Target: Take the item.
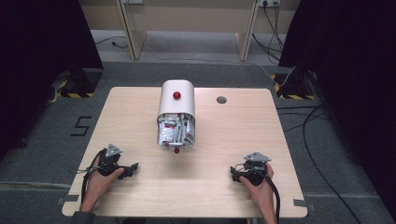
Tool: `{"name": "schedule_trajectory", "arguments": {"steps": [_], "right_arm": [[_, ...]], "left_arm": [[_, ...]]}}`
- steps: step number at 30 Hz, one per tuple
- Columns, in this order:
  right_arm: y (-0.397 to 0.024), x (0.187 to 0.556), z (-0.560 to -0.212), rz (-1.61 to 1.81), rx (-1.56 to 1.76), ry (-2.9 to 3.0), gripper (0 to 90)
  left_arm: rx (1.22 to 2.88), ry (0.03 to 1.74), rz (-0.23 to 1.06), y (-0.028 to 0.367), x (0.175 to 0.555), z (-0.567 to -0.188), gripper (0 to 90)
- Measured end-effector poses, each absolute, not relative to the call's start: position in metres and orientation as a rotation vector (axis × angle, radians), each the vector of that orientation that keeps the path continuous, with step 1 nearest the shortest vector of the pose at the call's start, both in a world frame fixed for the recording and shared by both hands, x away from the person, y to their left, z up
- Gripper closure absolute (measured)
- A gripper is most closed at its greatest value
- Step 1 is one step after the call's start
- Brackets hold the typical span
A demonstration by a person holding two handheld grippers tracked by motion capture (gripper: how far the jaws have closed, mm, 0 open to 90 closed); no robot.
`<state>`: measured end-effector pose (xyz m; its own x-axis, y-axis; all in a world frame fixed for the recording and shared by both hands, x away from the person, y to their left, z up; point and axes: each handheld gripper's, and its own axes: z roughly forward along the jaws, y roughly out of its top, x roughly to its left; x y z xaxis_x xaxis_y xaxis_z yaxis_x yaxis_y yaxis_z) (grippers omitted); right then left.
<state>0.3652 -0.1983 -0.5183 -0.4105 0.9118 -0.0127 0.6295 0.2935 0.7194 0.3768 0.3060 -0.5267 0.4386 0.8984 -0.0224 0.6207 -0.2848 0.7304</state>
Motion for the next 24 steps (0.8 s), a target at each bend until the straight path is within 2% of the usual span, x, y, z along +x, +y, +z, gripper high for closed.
{"name": "schedule_trajectory", "arguments": {"steps": [5,15,24], "right_arm": [[-0.197,0.363,-0.518,0.908,1.374,2.136,15.4],[-0.187,0.358,-0.514,0.911,1.338,2.114,18.7],[-0.163,0.345,-0.491,1.039,1.230,2.098,24.1]], "left_arm": [[2.016,1.273,0.525,0.306,0.377,-0.527,0.0],[2.016,1.272,0.525,0.306,0.377,-0.527,0.0],[2.016,1.272,0.525,0.306,0.377,-0.527,0.0]]}}
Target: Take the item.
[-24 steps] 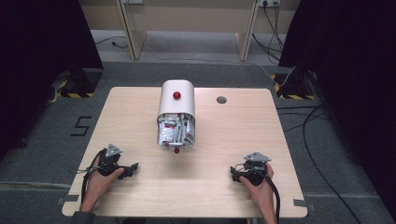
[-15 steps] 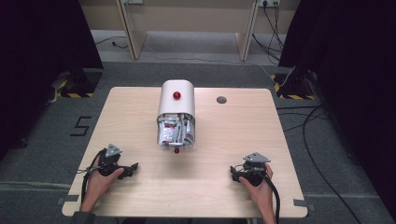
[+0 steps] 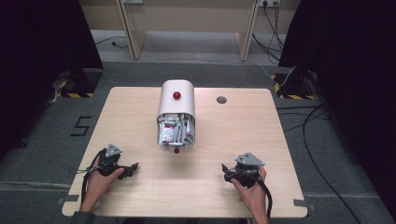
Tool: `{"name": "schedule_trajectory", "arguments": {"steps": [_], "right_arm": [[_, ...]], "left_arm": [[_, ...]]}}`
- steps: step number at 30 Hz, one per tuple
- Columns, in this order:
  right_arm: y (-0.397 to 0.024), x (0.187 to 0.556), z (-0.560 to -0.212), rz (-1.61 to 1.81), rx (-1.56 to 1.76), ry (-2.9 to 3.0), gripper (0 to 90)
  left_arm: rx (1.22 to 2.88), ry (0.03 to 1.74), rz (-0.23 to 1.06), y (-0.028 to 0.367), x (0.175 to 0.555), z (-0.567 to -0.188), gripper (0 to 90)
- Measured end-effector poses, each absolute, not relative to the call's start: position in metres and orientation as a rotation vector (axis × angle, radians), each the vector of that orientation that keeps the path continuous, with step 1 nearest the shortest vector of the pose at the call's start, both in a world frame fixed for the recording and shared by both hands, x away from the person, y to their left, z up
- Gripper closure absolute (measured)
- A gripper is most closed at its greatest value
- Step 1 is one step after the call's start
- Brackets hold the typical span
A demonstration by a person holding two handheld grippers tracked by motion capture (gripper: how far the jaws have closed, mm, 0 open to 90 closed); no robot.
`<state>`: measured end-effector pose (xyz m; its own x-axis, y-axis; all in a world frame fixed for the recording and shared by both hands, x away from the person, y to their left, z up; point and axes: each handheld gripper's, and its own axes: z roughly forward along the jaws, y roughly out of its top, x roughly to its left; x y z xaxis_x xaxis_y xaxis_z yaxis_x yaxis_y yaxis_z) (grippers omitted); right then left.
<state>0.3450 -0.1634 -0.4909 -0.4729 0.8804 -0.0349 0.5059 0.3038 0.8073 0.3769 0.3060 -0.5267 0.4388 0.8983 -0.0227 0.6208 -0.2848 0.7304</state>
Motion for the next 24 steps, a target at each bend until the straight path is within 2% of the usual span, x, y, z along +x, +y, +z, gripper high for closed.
{"name": "schedule_trajectory", "arguments": {"steps": [24], "right_arm": [[-0.132,0.328,-0.426,1.206,1.085,2.050,31.8]], "left_arm": [[2.015,1.275,0.529,0.306,0.374,-0.527,0.0]]}}
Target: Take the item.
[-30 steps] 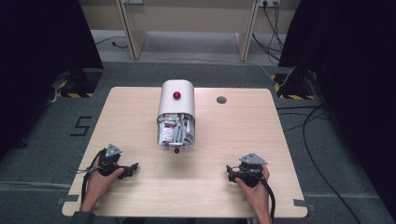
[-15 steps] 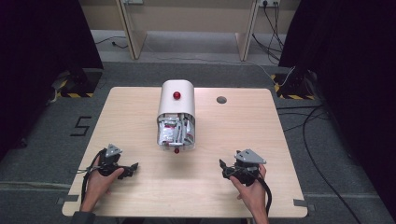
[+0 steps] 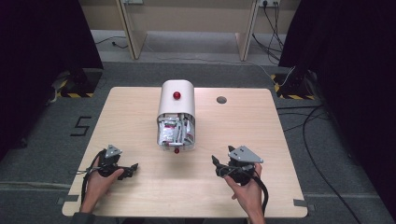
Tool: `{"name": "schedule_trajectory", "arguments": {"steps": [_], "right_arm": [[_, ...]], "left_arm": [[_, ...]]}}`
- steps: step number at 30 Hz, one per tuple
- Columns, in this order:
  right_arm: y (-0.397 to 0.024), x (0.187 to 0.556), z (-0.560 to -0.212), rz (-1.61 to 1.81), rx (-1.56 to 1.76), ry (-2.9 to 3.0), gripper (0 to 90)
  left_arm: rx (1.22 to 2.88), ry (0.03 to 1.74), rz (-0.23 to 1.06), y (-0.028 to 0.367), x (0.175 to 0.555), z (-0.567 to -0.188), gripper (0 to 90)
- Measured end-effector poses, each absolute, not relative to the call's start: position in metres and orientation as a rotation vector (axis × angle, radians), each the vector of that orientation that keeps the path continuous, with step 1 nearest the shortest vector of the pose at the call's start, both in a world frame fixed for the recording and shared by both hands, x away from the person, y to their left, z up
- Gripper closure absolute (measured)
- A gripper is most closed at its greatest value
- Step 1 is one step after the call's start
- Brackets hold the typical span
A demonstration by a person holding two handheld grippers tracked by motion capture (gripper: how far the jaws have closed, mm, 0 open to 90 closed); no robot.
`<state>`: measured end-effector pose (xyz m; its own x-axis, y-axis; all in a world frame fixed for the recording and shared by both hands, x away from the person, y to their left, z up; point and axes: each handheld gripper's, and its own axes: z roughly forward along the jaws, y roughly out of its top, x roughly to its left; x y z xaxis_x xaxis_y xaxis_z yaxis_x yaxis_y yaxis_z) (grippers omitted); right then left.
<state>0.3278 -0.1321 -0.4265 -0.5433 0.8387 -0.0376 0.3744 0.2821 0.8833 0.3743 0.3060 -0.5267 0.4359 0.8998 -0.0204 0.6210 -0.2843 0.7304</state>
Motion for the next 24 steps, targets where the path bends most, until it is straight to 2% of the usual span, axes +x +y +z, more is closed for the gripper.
{"name": "schedule_trajectory", "arguments": {"steps": [24], "right_arm": [[-0.108,0.333,-0.397,1.277,0.977,2.030,37.1]], "left_arm": [[2.014,1.275,0.530,0.306,0.374,-0.527,0.0]]}}
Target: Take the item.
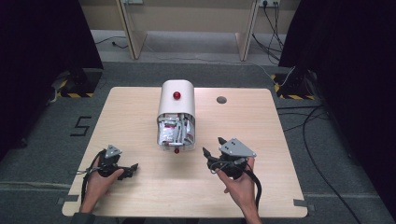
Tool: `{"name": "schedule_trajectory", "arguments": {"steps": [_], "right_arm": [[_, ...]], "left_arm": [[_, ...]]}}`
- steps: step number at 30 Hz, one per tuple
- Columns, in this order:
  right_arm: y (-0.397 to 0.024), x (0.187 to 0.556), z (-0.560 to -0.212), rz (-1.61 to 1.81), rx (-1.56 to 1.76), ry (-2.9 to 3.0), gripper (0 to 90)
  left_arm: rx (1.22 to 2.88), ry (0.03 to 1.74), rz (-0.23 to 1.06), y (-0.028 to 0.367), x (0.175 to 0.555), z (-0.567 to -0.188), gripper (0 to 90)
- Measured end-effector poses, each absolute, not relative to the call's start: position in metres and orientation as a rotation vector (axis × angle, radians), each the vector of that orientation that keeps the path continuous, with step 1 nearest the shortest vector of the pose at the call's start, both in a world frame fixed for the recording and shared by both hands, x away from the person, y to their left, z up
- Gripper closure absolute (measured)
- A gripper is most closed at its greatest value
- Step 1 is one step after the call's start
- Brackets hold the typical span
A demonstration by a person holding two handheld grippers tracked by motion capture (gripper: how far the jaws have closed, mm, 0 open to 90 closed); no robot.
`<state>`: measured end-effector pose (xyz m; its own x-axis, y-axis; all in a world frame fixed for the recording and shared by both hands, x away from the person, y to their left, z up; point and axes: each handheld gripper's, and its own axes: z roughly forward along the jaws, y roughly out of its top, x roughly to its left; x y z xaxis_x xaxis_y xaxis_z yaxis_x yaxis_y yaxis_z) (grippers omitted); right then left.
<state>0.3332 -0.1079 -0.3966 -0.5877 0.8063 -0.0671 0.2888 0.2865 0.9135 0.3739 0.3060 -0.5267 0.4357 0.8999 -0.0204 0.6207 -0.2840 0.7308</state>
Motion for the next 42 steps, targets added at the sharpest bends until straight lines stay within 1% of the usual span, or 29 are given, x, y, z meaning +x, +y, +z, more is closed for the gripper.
{"name": "schedule_trajectory", "arguments": {"steps": [18,37,41,42], "right_arm": [[-0.098,0.342,-0.380,1.321,0.942,2.011,38.7],[-0.064,0.358,-0.367,1.300,0.872,2.072,40.0],[-0.056,0.362,-0.365,1.289,0.856,2.085,41.1],[-0.052,0.364,-0.365,1.282,0.853,2.098,42.9]], "left_arm": [[2.014,1.276,0.530,0.306,0.374,-0.527,0.0],[2.015,1.276,0.529,0.306,0.374,-0.527,0.0],[2.015,1.276,0.529,0.306,0.374,-0.527,0.0],[2.015,1.275,0.529,0.306,0.374,-0.527,0.0]]}}
